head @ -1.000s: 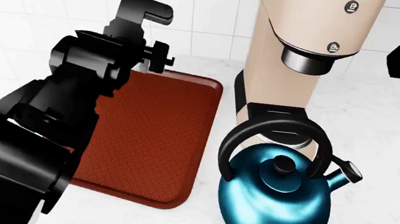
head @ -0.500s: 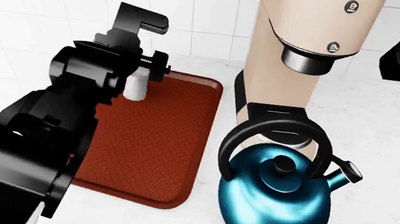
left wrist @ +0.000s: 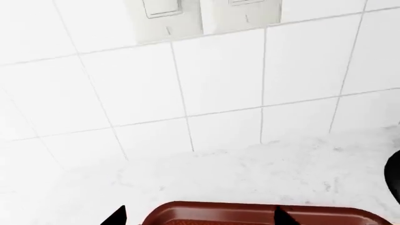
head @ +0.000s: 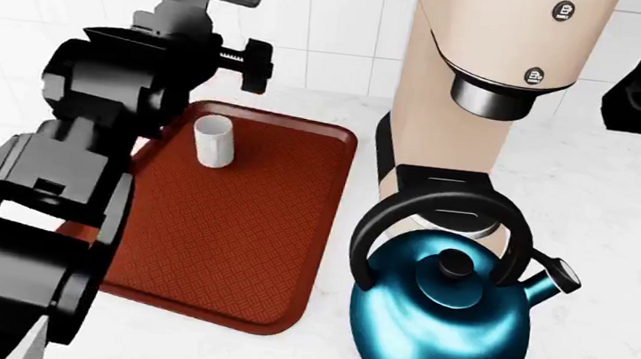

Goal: Pick the kettle from the counter and place it on the tray. Then pick the mug from the cabinet and place it on the tray. Then close the cabinet doors.

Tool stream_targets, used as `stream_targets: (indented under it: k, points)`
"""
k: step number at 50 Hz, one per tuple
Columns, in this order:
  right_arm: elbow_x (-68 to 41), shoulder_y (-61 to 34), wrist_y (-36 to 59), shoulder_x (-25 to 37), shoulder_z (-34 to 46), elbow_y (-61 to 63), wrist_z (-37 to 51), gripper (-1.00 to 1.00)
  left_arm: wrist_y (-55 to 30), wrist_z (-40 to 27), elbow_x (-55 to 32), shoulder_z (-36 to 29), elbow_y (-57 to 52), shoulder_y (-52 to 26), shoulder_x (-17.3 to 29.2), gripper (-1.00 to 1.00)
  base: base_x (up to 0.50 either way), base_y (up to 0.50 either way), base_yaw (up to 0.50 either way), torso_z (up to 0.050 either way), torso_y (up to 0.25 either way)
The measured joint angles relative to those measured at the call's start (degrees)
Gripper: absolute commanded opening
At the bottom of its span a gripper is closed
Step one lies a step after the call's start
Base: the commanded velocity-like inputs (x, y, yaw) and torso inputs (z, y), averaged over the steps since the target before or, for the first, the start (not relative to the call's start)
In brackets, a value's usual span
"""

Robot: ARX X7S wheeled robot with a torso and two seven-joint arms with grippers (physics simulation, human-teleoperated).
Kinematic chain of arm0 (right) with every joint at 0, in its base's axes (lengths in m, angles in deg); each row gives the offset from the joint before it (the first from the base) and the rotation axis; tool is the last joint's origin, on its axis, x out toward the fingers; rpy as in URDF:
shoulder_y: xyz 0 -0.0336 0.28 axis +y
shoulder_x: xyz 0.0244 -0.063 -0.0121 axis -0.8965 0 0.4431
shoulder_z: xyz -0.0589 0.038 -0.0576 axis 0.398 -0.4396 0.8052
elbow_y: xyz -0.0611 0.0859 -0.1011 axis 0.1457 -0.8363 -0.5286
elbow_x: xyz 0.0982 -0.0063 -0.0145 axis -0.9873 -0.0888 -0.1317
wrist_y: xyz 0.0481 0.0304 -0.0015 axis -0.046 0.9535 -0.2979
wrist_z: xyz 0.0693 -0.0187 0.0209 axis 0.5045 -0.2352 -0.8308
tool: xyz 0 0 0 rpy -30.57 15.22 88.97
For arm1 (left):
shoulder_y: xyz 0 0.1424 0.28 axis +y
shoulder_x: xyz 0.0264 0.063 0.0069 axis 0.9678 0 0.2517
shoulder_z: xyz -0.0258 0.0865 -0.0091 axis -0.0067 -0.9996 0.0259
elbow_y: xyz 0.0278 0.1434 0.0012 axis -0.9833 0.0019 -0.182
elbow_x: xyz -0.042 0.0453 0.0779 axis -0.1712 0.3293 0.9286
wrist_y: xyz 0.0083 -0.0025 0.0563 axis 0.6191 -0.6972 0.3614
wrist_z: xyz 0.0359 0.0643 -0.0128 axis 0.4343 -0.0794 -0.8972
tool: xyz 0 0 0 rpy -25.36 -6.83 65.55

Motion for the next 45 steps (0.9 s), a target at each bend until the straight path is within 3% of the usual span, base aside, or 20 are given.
stream_targets:
  k: [10, 22, 32, 45]
  points:
    - [0.1, 0.9, -0.4, 0.1, -0.4, 0.3, -0.1, 1.0, -17.3, 1.4, -7.0, 3.5, -31.6, 2.4, 6.2, 1.0, 0.0, 0.0, 0.0, 0.0, 0.001]
    - [0.5, 2.2, -0.8, 0.1, -0.6, 0.7, -0.2, 1.0, -37.9, 5.5, -21.2, 9.3, -63.8, 6.7, 13.1, 1.0, 0.0, 0.0, 0.0, 0.0, 0.0]
    - [0.8, 2.7, -1.1, 0.1, -0.7, 0.7, -0.3, 1.0, -45.6, 3.0, -41.4, 14.2, -78.3, 11.0, 18.8, 1.0, 0.0, 0.0, 0.0, 0.0, 0.0]
    - [1.6, 3.5, -1.4, -0.1, -0.8, 0.8, -0.8, 1.0, -46.4, 1.0, -63.0, 19.6, -89.2, 17.8, 24.1, 1.0, 0.0, 0.0, 0.0, 0.0, 0.0]
